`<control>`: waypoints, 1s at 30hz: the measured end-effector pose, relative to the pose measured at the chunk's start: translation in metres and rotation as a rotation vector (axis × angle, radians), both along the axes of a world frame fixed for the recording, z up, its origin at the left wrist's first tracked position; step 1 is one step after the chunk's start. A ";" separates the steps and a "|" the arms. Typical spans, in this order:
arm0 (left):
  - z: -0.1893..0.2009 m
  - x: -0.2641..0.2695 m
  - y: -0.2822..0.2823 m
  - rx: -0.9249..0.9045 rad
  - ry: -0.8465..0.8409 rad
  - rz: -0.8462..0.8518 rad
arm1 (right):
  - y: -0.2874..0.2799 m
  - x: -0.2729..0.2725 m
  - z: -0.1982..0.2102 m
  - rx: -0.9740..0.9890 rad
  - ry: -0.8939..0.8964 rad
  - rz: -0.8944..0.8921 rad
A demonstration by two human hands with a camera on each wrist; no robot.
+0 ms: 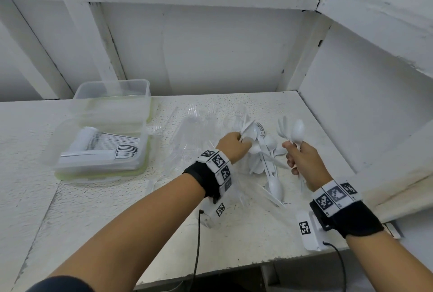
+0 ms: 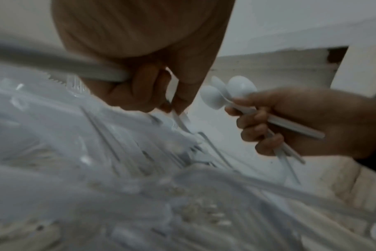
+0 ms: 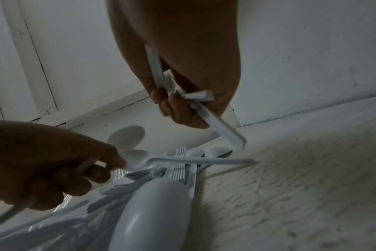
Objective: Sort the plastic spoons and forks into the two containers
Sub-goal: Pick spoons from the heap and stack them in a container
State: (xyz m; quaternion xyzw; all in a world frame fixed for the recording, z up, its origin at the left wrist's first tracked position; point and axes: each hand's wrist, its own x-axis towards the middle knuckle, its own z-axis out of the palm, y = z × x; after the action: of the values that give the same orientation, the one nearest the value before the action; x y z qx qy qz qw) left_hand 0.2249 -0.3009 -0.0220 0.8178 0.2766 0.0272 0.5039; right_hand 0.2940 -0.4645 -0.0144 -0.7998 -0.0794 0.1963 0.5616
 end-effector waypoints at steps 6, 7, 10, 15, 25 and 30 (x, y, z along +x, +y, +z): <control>0.017 -0.014 0.024 -0.627 -0.345 0.340 | -0.002 -0.002 0.008 0.137 0.107 0.043; 0.017 -0.015 0.030 -0.691 -0.374 0.386 | -0.001 -0.003 0.008 0.147 0.112 0.047; 0.016 -0.014 0.043 -0.820 -0.415 0.542 | 0.005 -0.007 0.005 0.174 0.134 0.038; 0.015 -0.012 0.050 -1.063 -0.410 0.648 | 0.011 -0.014 0.003 0.215 0.182 0.017; 0.008 0.018 0.023 0.220 -0.020 -0.095 | 0.000 -0.019 -0.002 0.177 0.194 -0.026; 0.005 0.023 0.025 0.655 0.206 -0.516 | -0.007 -0.020 -0.006 0.142 0.200 -0.050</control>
State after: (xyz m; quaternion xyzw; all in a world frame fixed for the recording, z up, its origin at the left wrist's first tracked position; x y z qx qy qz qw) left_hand 0.2478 -0.2759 -0.0174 0.9754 0.0884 -0.0950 0.1779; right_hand 0.2744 -0.4719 -0.0208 -0.7362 -0.0168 0.2549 0.6266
